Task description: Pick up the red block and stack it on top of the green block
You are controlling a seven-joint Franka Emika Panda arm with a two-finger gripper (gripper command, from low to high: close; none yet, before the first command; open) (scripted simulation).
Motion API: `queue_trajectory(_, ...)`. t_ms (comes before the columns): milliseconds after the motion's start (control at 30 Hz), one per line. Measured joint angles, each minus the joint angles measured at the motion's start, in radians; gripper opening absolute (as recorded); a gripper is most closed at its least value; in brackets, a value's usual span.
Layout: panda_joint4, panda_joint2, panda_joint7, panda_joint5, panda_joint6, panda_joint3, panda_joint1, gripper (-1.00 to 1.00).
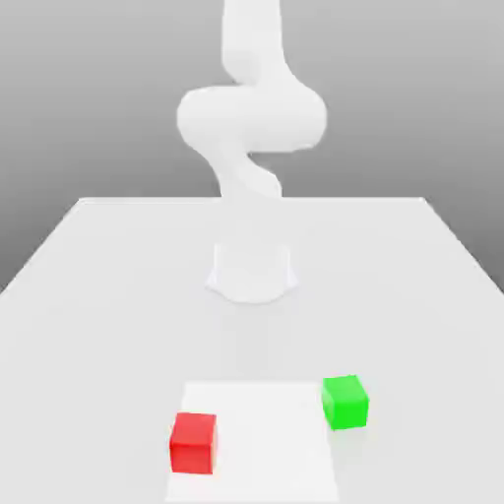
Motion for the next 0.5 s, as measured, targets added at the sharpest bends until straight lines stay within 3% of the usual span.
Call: queue_trajectory(500,-0.122,0.398,0.652,-0.04,0.178,0.174,-0.249,0.0)
